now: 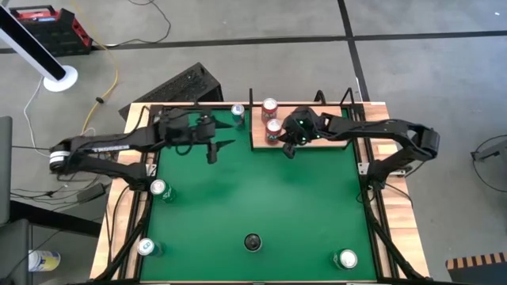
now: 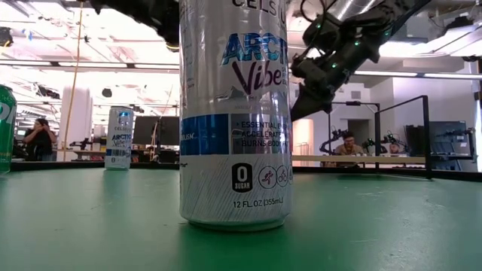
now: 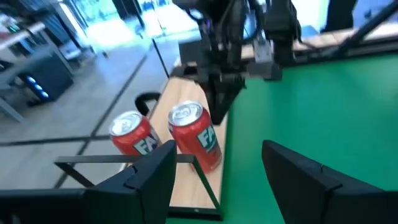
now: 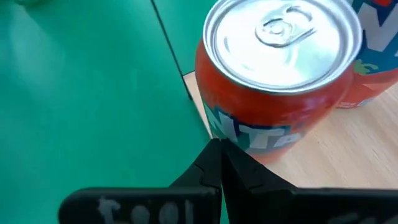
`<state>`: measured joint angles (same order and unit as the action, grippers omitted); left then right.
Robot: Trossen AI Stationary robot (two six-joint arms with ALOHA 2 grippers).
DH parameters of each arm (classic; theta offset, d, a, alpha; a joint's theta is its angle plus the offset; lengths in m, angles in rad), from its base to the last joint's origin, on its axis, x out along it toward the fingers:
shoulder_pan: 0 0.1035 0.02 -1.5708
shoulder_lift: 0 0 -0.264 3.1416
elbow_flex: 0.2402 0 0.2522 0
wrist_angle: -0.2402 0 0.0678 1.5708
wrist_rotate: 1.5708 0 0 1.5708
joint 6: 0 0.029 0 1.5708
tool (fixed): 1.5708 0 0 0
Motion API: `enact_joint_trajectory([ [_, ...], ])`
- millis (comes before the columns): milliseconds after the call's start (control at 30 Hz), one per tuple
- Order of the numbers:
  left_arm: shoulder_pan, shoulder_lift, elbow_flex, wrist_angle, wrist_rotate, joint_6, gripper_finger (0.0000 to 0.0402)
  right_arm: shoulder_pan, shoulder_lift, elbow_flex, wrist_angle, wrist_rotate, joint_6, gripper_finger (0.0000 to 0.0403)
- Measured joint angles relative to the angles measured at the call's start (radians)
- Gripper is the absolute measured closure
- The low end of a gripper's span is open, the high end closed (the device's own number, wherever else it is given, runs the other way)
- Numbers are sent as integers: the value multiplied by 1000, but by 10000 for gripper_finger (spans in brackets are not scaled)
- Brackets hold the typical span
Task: Place canned beverage on shelf
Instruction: Put the red soda can on the shelf aligned with the other red soda can, then put the top green soda can on the shelf
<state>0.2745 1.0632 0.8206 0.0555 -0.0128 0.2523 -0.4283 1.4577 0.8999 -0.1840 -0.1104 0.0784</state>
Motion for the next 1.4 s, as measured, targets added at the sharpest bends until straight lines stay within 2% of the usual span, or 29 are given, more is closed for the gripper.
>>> enact_joint_trajectory([
  [167, 0, -52, -26, -7, 0, -5, 180, -7, 46, 26, -5, 1, 3, 378],
  [433, 0, -49, -26, -28, 0, -6, 180, -4, 68, 56, -24, 2, 8, 378],
  [600, 0, -49, -26, -54, 0, -11, 180, 13, 21, 59, -96, 2, 11, 378],
  [767, 0, -65, -25, -115, -3, -52, 180, 60, -87, 59, -152, 2, 11, 378],
  [1067, -32, -123, 127, -620, 10, -300, 180, 200, -244, 59, -179, 6, -38, 377],
  [1267, -107, -97, 210, -1002, 194, -489, 180, 245, -267, 59, -179, 6, -85, 377],
  [1400, -166, -83, 266, -1210, 210, -560, 180, 236, -267, 59, -170, 6, -87, 377],
])
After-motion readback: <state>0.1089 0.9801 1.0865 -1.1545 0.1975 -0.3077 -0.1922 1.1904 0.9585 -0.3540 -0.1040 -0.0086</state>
